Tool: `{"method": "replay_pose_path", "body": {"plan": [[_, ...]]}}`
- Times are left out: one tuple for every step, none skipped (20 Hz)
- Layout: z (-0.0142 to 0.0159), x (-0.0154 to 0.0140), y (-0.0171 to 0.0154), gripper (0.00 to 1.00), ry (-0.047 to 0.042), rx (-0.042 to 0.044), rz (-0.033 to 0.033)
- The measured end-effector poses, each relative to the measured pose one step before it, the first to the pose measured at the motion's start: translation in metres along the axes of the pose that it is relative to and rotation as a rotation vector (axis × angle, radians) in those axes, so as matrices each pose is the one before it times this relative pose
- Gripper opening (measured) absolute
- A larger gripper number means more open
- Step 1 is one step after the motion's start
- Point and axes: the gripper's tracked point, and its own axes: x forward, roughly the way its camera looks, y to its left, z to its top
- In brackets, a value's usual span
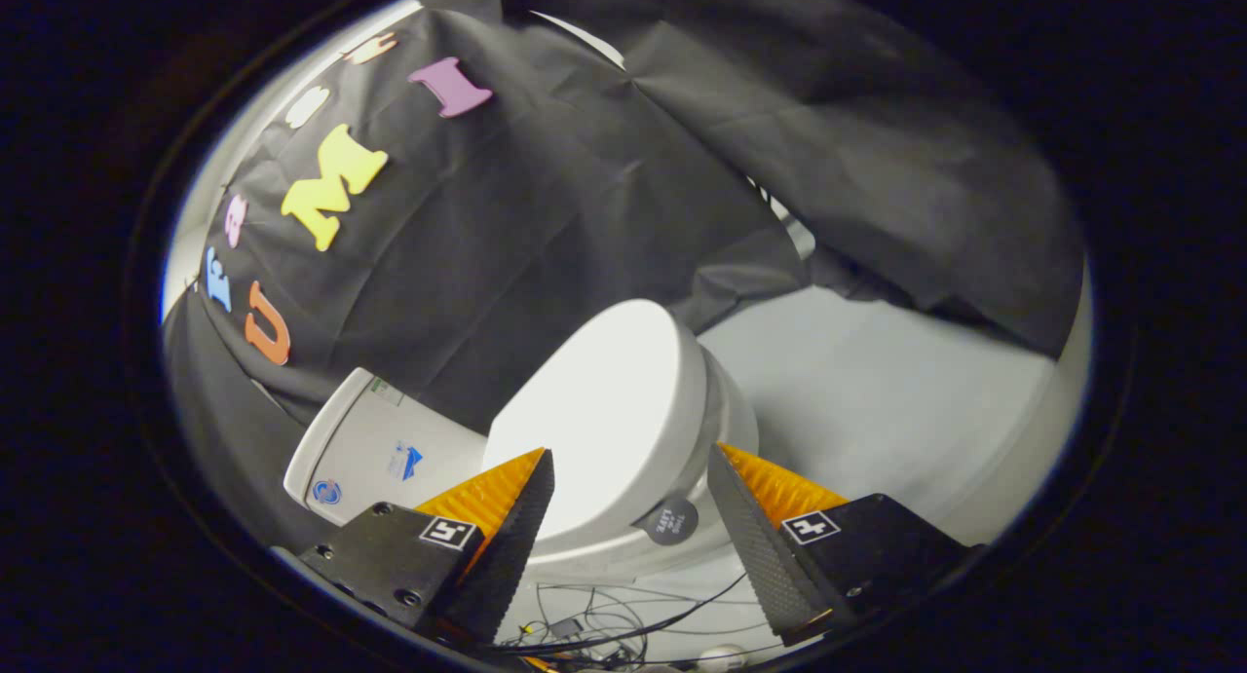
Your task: Open the toilet lid.
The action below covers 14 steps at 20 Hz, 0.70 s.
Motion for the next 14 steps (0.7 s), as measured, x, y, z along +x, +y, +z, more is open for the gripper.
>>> {"method": "replay_pose_path", "body": {"plan": [[-0.0068,0.00324,-0.00476,0.99,0.03259,0.03422,-0.00079],[-0.00504,0.00372,-0.00428,0.98,0.01839,0.03146,-0.00377],[-0.00385,0.00396,-0.00258,0.98,0.01109,0.02034,-0.00158],[-0.00347,0.00459,-0.00391,0.98,0.01354,0.00581,-0.00948],[-0.00576,0.00301,-0.00375,0.97,0.01056,0.00335,-0.0108],[-0.00372,0.00242,-0.00236,0.97,0.01837,0.01126,0.00073],[-0.00461,0.00176,-0.00089,0.97,0.02365,0.01651,0.00211],[-0.00438,0.00376,-0.00356,0.97,0.02167,0.01904,-0.00528],[-0.00487,0.00351,-0.00169,0.96,0.01772,0.02067,-0.008],[-0.00268,0.00438,-0.00246,0.94,0.01485,0.02077,-0.005],[-0.00299,0.00563,-0.00198,0.92,0.01678,0.01926,-0.00331],[-0.00131,0.00412,0.00102,0.9,0.00734,0.01782,0.00343],[-0.00027,0.00255,0.00035,0.88,0.00515,0.00882,0.00154],[-0.0007,0.00315,0.00122,0.83,0.00242,0.00896,0.00566]]}}
